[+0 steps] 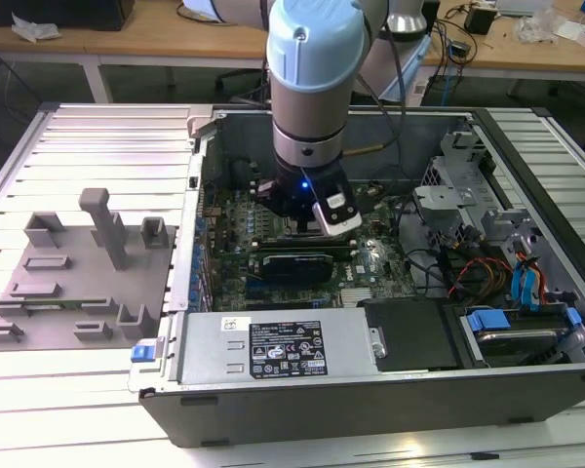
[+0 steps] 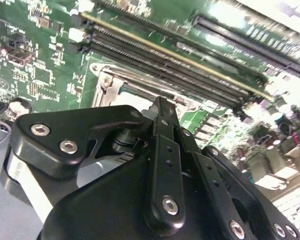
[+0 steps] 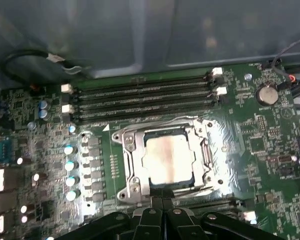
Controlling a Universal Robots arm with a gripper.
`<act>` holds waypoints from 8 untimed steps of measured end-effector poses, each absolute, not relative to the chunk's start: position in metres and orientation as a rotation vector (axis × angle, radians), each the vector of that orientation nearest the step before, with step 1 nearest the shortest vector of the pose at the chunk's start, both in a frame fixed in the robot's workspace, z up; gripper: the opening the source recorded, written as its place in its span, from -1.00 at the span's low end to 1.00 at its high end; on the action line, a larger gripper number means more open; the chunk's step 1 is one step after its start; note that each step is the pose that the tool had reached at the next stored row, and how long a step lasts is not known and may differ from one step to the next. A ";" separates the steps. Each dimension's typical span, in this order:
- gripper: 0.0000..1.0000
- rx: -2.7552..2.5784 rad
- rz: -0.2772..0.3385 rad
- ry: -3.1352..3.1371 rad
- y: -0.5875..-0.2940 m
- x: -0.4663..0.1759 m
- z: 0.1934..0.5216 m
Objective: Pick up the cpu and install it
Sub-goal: 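Install the second cpu locking lever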
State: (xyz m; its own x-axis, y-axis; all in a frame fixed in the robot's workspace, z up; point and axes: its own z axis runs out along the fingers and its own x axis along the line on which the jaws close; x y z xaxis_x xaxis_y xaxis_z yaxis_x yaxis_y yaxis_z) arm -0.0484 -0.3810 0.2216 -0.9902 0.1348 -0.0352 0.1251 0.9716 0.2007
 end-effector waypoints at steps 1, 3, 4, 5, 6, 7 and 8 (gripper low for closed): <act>-0.79 0.202 0.305 3.071 -0.377 -0.048 0.222; -0.79 0.202 0.299 3.071 -0.371 -0.047 0.222; -0.79 0.202 0.295 3.072 -0.369 -0.047 0.222; -0.79 0.202 0.291 3.072 -0.365 -0.046 0.222; -0.79 0.202 0.288 3.072 -0.363 -0.046 0.222; -0.79 0.202 0.284 3.072 -0.361 -0.046 0.222; -0.79 0.201 0.282 3.072 -0.361 -0.045 0.222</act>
